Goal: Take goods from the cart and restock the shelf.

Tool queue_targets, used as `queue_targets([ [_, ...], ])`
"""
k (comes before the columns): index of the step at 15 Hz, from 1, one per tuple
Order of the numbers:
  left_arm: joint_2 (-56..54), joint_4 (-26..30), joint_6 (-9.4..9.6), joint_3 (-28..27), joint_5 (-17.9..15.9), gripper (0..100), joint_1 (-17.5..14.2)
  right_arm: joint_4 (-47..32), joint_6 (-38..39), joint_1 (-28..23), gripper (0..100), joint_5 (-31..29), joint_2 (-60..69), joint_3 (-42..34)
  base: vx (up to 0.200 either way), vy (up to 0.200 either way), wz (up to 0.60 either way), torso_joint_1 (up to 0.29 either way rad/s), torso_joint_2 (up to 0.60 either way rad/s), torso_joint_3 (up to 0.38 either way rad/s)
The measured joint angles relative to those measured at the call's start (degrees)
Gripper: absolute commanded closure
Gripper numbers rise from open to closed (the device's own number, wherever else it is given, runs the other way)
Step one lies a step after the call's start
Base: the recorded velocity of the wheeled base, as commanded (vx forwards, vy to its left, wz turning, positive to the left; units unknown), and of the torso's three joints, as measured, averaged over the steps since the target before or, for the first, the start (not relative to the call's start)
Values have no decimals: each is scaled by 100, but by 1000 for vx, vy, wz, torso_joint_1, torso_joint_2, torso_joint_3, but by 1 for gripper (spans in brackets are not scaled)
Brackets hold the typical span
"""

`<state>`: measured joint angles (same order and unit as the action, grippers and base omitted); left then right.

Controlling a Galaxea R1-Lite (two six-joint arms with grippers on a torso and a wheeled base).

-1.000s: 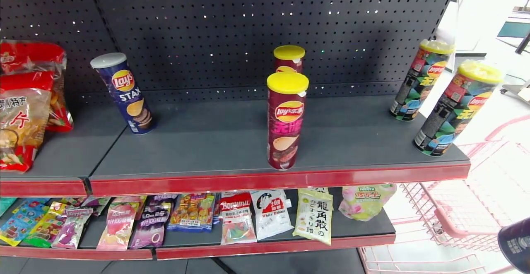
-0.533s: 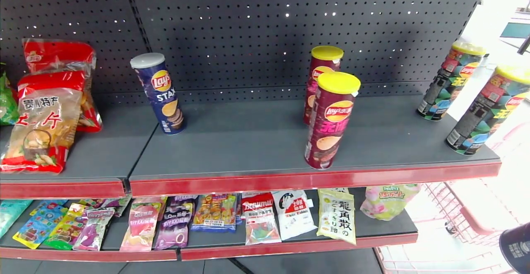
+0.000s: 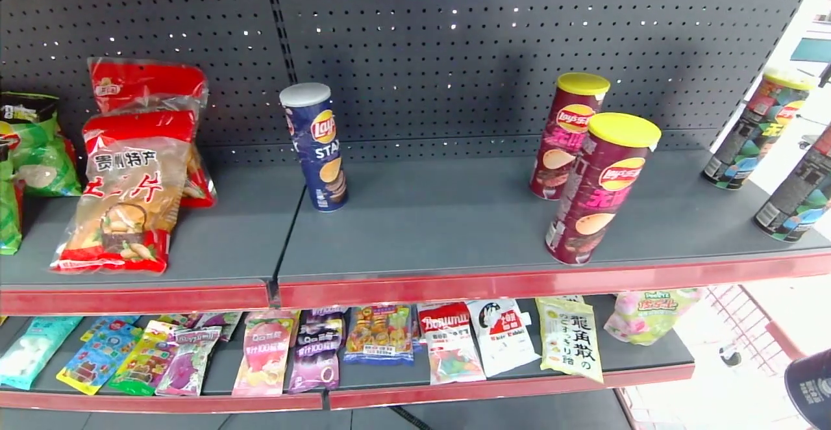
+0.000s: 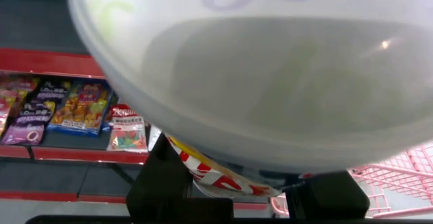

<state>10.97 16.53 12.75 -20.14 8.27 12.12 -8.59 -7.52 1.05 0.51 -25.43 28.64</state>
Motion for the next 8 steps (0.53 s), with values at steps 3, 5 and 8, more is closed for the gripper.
queue_targets([
  [3, -23, 0, 0, 16, -4, 0, 0, -2, -17, 0, 100, 216, 5, -4, 0, 200, 0, -1, 4, 1],
  [5, -30, -2, 22, 18, -4, 0, 0, -2, -62, 5, 100, 257, 10, -4, 0, 200, 0, 2, 5, 5],
  [8, -37, -9, 84, 20, -1, 0, 0, -5, -202, 5, 100, 572, 21, -20, 0, 200, 0, 2, 5, -2],
])
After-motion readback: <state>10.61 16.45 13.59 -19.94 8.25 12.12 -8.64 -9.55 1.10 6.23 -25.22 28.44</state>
